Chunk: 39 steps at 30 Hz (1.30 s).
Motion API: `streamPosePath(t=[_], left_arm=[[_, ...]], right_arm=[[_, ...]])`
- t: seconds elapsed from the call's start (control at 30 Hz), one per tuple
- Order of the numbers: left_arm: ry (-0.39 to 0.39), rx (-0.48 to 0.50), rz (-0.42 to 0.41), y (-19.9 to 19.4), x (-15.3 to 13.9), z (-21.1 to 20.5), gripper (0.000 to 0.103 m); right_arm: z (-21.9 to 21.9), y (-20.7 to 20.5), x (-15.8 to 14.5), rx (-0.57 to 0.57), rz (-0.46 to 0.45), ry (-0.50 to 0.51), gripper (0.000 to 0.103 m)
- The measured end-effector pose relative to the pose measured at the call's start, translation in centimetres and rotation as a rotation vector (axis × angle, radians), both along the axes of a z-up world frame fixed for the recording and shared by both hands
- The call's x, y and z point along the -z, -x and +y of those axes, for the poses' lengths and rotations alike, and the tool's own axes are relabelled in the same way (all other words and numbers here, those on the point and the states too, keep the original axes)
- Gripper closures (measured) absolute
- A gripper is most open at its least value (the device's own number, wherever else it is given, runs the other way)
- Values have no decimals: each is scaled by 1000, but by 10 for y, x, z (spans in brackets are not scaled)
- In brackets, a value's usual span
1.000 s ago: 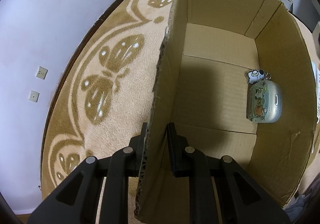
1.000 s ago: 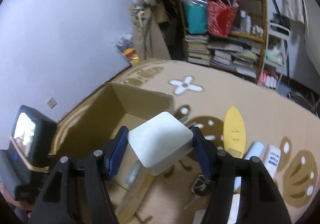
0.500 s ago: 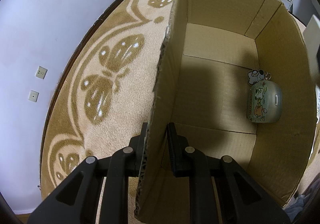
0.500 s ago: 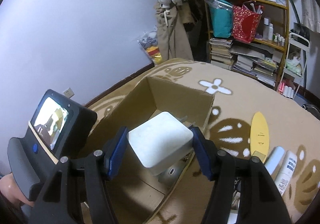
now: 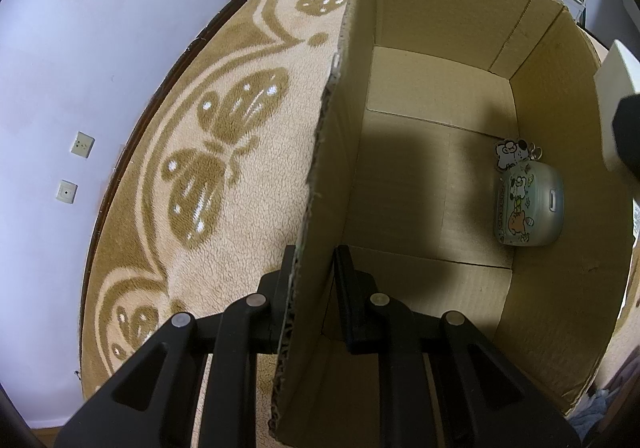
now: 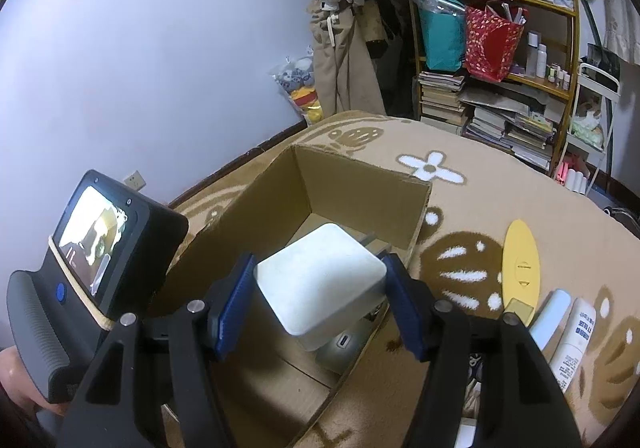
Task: Organize rigid objects
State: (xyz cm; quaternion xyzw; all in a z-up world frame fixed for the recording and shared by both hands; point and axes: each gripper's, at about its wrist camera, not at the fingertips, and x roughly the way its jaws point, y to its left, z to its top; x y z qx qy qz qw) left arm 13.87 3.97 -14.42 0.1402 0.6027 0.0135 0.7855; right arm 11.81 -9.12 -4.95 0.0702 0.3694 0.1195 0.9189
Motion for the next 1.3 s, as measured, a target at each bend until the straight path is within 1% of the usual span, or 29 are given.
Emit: streamPosePath(t=[0.17, 0.23, 0.43, 0.5, 0.57, 0.6, 0.63, 0.67, 0.77, 0.83, 0.97, 1.07, 1.3], left_arm=[[4, -3, 0, 0, 0, 0, 86], [4, -3, 0, 0, -1, 0, 86], [16, -6, 4, 0, -2, 1, 87], [0, -4, 0, 0, -1, 1, 86], [-1, -6, 0, 0, -1, 1, 86], [0, -7, 0, 0, -1, 1, 86], [3, -8, 0, 0, -1, 1, 86], [4, -9, 0, 0, -1, 1, 86], [-1, -7, -1, 0, -1, 0, 86], [-1, -6, -1, 0, -1, 0, 86], [3, -9, 0, 0, -1, 1, 86], [3, -9, 1, 0, -1, 1, 86], [3, -10, 2, 0, -1, 1, 86]], right_arm=[[4, -1, 1, -5, 9, 31, 35], [3, -1, 2, -4, 12, 27, 35], [-1, 2, -6, 10, -13, 39, 35], [-4, 2, -7, 21, -12, 36, 34], [-7, 1, -7, 31, -6, 41, 27], [-10, 2, -8, 40, -7, 48, 22], [-12, 2, -9, 48, -10, 51, 19], [-15, 2, -9, 56, -9, 53, 18], [-25, -1, -7, 78, 12, 51, 15], [-36, -3, -4, 104, 25, 48, 12], [-52, -5, -1, 108, 61, 38, 12], [-65, -5, 2, 149, 74, 62, 12], [-93, -9, 14, 223, 122, 35, 12]])
